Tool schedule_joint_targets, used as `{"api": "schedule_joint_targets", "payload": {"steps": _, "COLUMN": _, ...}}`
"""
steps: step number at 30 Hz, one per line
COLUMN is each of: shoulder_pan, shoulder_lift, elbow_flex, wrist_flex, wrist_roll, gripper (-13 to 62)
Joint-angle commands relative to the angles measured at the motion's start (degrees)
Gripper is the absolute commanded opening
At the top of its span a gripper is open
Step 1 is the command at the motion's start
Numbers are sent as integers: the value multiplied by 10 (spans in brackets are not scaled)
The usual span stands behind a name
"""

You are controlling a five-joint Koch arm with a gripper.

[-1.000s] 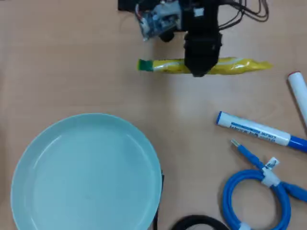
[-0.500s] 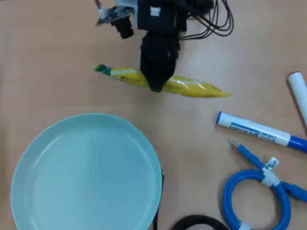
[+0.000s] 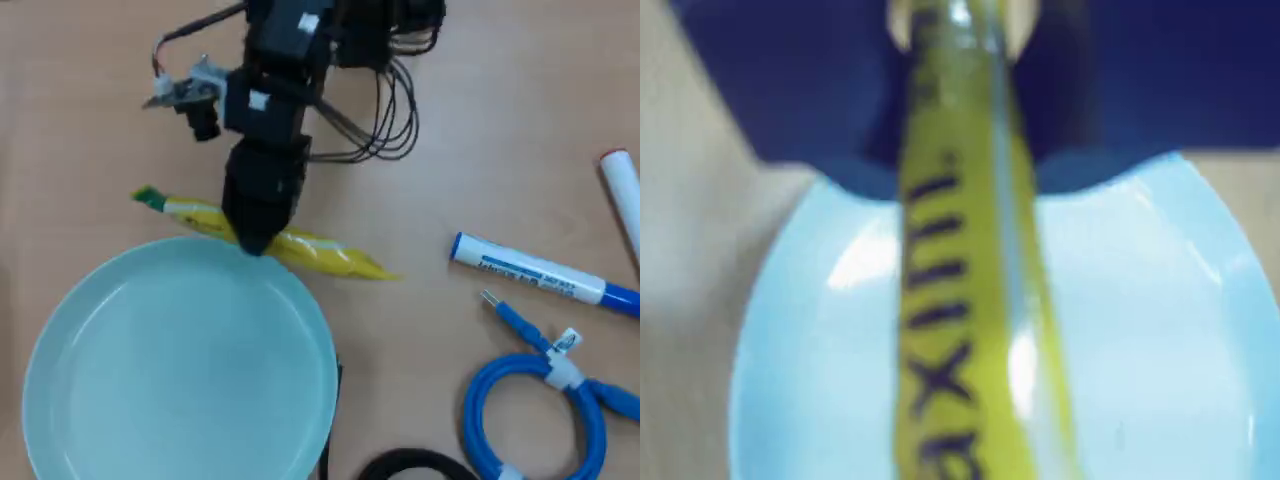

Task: Pick up the yellow coffee stick, then put it in the green bowl

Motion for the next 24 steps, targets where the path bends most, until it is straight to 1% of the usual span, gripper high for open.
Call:
{"api": "schedule_joint_targets", "payload": {"steps": 1, "shoulder_pan": 19, "shoulder_lift": -11, "elbow_flex": -69, "wrist_flex": -99, "wrist_roll": -5, "gripper": -67}}
{"api": "schedule_joint_targets", "payload": {"steps": 7, "shoulder_pan": 38, "shoulder_lift": -83, "elbow_flex": -105, "wrist_flex": -133, "wrist_roll": -4, "gripper": -67}}
{"api": "schedule_joint_targets", "payload": {"steps": 12, "shoulder_pan": 65, "shoulder_lift": -120, "elbow_flex": -142, "wrist_flex": -138, "wrist_roll": -4, "gripper": -67}}
{"api": "schedule_joint_targets", "payload": {"steps": 18, "shoulder_pan": 70, "shoulder_lift": -178, "elbow_flex": -217, "wrist_flex": -141, "wrist_roll": -4, "gripper": -65}}
{"api": "schedule_joint_targets", "payload": {"steps": 24, "shoulder_pan": 65, "shoulder_lift": -200, "elbow_flex": -275, "wrist_flex": -142, "wrist_roll": -4, "gripper": -64}}
